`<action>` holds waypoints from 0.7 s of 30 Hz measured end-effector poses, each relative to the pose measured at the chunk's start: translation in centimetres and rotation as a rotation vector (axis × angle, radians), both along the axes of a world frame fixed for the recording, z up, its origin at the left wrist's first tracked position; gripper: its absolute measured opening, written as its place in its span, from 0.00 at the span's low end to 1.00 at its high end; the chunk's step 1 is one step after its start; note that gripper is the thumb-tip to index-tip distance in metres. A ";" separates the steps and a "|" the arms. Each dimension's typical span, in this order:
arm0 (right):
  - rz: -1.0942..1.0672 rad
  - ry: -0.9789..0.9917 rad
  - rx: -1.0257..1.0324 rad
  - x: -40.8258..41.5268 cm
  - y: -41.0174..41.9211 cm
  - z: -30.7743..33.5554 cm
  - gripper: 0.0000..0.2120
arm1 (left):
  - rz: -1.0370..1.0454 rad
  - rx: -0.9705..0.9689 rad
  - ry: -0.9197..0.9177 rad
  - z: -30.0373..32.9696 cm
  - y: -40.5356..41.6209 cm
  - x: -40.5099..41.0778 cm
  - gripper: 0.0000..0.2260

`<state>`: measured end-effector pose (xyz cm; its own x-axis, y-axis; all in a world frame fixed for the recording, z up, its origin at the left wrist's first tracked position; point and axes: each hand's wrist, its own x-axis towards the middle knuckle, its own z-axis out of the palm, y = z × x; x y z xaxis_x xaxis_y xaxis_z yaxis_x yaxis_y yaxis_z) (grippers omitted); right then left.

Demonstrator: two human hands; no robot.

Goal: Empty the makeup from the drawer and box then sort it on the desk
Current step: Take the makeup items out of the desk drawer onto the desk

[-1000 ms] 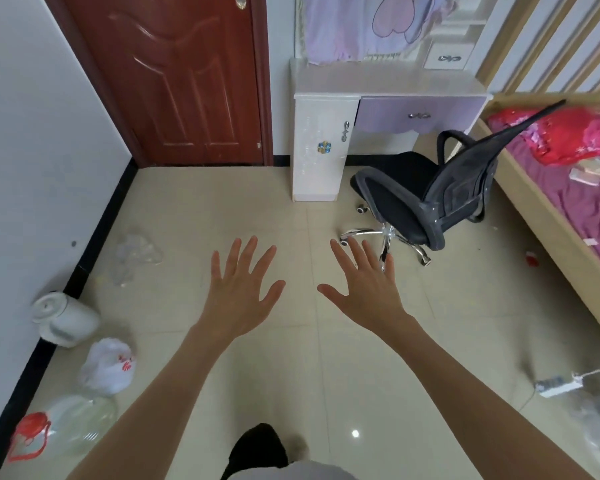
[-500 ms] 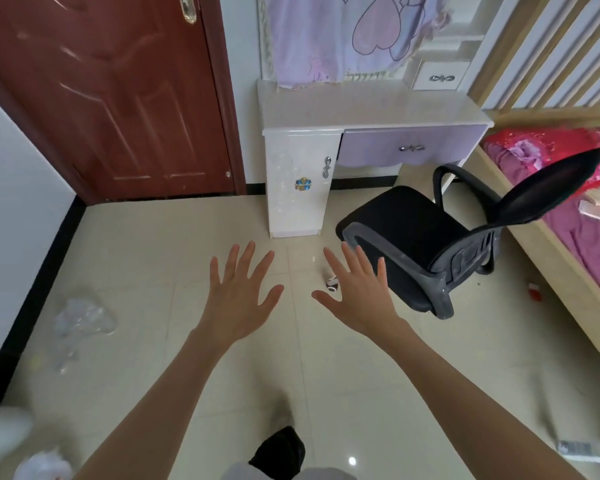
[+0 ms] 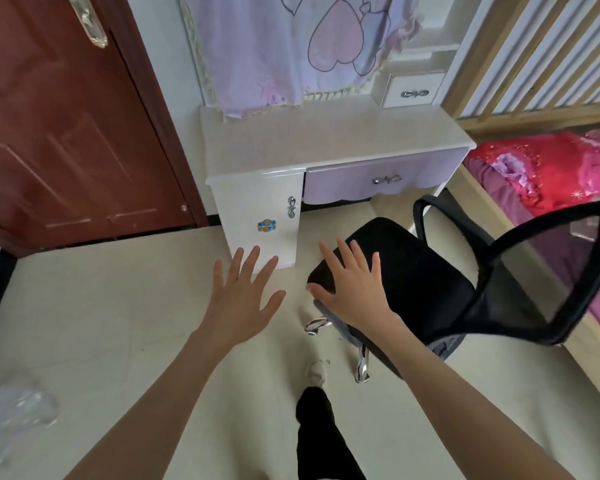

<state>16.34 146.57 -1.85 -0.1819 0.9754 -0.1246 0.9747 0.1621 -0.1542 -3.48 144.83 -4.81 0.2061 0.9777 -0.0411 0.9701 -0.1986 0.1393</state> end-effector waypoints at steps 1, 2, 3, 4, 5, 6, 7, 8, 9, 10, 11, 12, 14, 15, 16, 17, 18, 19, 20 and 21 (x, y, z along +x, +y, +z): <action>0.002 0.003 -0.003 0.6 2.0 -0.2 0.35 | 0.008 -0.008 -0.004 -0.1 1.9 0.7 0.36; 0.001 0.012 -0.008 1.2 3.9 -0.4 0.35 | 0.020 -0.013 -0.017 -0.2 3.9 1.5 0.36; -0.005 0.026 -0.016 1.8 5.8 -0.5 0.35 | 0.028 -0.015 -0.025 -0.1 5.8 2.3 0.36; -0.015 0.040 -0.026 2.4 7.7 -0.5 0.35 | 0.031 -0.018 -0.021 0.1 7.7 3.1 0.37; -0.023 0.053 -0.032 2.9 9.5 -0.3 0.35 | 0.029 -0.020 -0.014 0.3 9.5 3.9 0.37; -0.029 0.066 -0.031 3.5 11.2 -0.1 0.35 | 0.027 -0.015 -0.012 0.5 11.2 4.7 0.36; -0.035 0.078 -0.021 4.1 13.0 0.2 0.35 | 0.028 -0.003 -0.014 0.8 12.9 5.4 0.36; -0.039 0.085 -0.010 4.8 14.6 0.5 0.35 | 0.031 0.007 -0.017 1.1 14.5 6.1 0.36; -0.037 0.083 0.000 5.4 16.2 0.7 0.35 | 0.035 0.012 -0.022 1.4 16.0 6.6 0.36; -0.030 0.071 0.006 5.9 17.5 0.9 0.35 | 0.039 0.012 -0.029 1.5 17.4 7.0 0.36; -0.024 0.058 0.007 6.5 18.8 1.0 0.35 | 0.042 0.007 -0.037 1.6 18.7 7.4 0.36; -0.021 0.051 0.001 6.9 19.8 0.9 0.35 | 0.042 0.002 -0.041 1.5 19.8 7.7 0.36; -0.021 0.046 -0.021 7.7 21.5 0.6 0.35 | 0.029 -0.009 -0.044 1.3 21.7 8.4 0.36; -0.024 0.040 -0.033 8.1 22.4 0.4 0.35 | 0.022 -0.016 -0.048 1.1 22.7 8.8 0.35; -0.027 0.033 -0.045 8.5 23.3 0.2 0.35 | 0.013 -0.023 -0.054 0.8 23.7 9.2 0.35; -0.031 0.030 -0.055 8.8 24.2 -0.1 0.35 | 0.004 -0.032 -0.059 0.7 24.8 9.5 0.35; -0.035 0.029 -0.066 9.1 25.1 -0.4 0.35 | -0.007 -0.043 -0.062 0.4 25.8 9.9 0.35; -0.040 0.029 -0.076 9.4 25.9 -0.7 0.35 | -0.019 -0.055 -0.062 0.1 26.8 10.2 0.36; -0.046 0.025 -0.086 9.6 26.6 -1.2 0.35 | -0.034 -0.066 -0.058 -0.4 27.8 10.5 0.37; -0.051 0.019 -0.096 9.9 27.4 -1.7 0.35 | -0.052 -0.077 -0.048 -0.9 28.9 10.8 0.39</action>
